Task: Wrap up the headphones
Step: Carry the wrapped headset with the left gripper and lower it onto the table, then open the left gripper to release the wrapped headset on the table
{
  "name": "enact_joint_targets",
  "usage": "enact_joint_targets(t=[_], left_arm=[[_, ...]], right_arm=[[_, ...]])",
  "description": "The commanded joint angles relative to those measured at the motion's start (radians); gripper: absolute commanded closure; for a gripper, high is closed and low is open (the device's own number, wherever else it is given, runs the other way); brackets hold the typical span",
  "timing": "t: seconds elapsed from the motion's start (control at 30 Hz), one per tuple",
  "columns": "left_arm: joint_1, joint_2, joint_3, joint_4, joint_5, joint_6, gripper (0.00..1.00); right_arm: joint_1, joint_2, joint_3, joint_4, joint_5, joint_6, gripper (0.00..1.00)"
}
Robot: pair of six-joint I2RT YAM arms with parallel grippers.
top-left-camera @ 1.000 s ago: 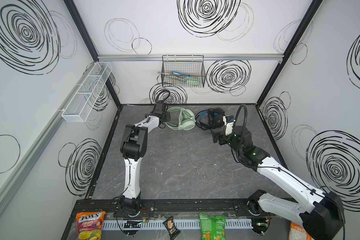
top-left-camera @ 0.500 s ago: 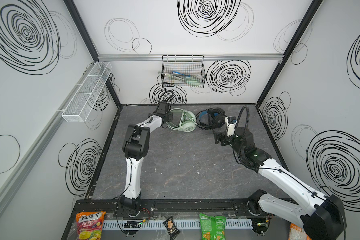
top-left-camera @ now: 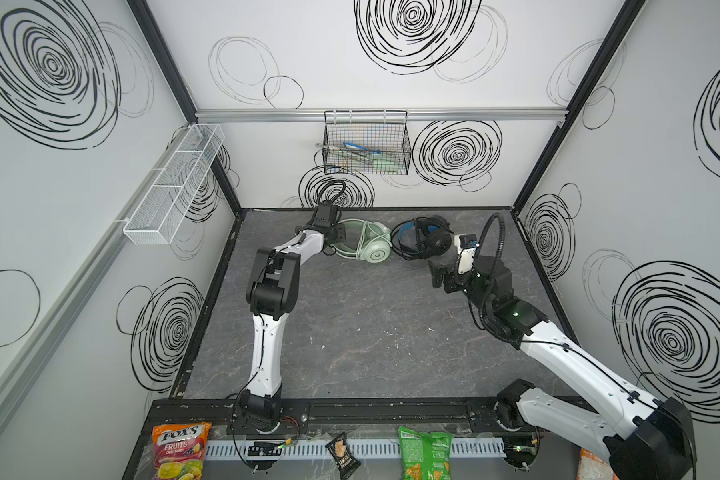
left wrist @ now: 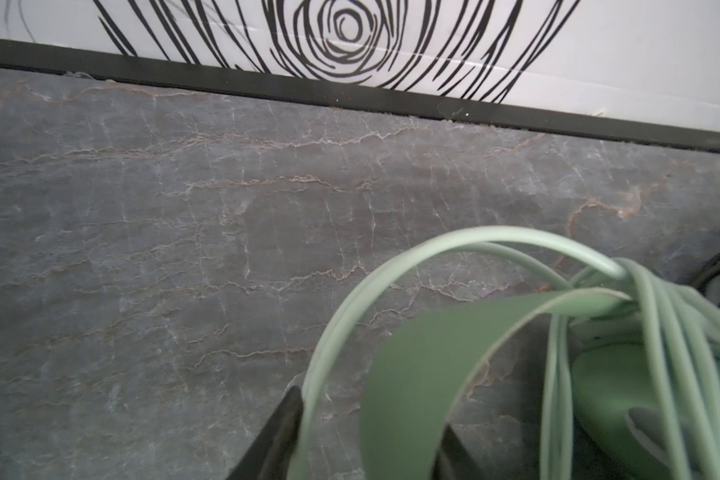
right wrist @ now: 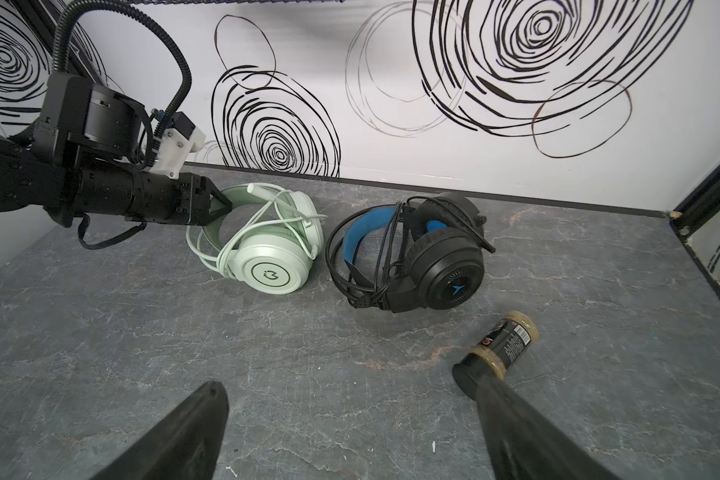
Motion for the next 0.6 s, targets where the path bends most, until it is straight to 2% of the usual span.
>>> enact_joint_targets(t=[0.0,0.2,0.37,0.53,0.57], left_arm=[[0.016,0.016,0.007,0.035,0.021,-0.017,0.49],[0.016,0.013,0.007,0.034,0.037,-0.013,0.27],[0.018,-0.016,-0.005,0.038,0.045,-0.014,0.19],[0.028,-0.093,-0.049,0.029,0.057,0.008,0.01],[0.031,-0.121,-0.075,0.025,0.053,0.015,0.04]], right_arm=[[-0.006,-0.020,-0.010,0.011,-0.006,0.004,0.03],[-0.007,-0.027,-0.012,0.008,-0.001,0.001,0.03],[-0.008,-0.040,-0.019,0.006,0.005,0.001,0.03],[-0.009,-0.057,-0.030,-0.011,0.044,0.005,0.03],[-0.009,-0.065,-0.033,-0.015,0.058,0.007,0.02]])
